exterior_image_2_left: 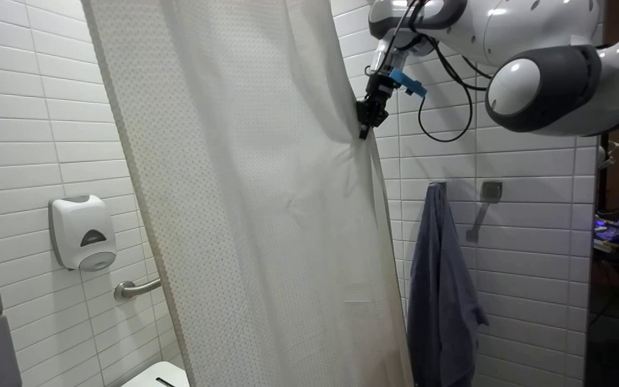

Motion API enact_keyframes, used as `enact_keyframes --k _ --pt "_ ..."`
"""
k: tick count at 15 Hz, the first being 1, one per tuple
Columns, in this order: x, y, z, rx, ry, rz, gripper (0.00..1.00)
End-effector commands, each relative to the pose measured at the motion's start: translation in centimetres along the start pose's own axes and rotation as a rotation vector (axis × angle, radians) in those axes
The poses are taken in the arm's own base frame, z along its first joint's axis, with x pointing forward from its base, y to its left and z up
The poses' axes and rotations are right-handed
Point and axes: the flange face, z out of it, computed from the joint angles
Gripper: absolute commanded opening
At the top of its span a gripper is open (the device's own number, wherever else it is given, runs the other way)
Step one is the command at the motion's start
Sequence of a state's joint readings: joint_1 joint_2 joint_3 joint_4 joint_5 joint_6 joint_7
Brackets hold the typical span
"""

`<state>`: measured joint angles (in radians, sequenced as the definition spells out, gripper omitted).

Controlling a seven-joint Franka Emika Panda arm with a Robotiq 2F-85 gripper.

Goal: Close the curtain railing

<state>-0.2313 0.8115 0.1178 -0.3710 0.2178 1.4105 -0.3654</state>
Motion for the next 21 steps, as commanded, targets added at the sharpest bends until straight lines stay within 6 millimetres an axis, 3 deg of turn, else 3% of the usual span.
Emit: enact_keyframes --k 1,2,3,4,6,15,21 --pt "0.0 0.2 -0.8 -0.009 0.025 0.025 0.01" --pt "0.0 0.3 -0.8 -0.011 0.024 0.03 0.01" --pt "0.0 0.3 -0.8 -0.012 0.025 0.034 0.29" --pt "0.0 0.3 -0.8 -0.013 0.028 0.038 0.29" --pt "0.0 0.4 -1.0 -0.017 0.033 0.045 0.4" --pt "0.0 1.0 -1.7 -0.033 0.058 0.071 1.0" --pt "-0.2 1.3 -2.1 -0.037 0.061 0.086 1.0"
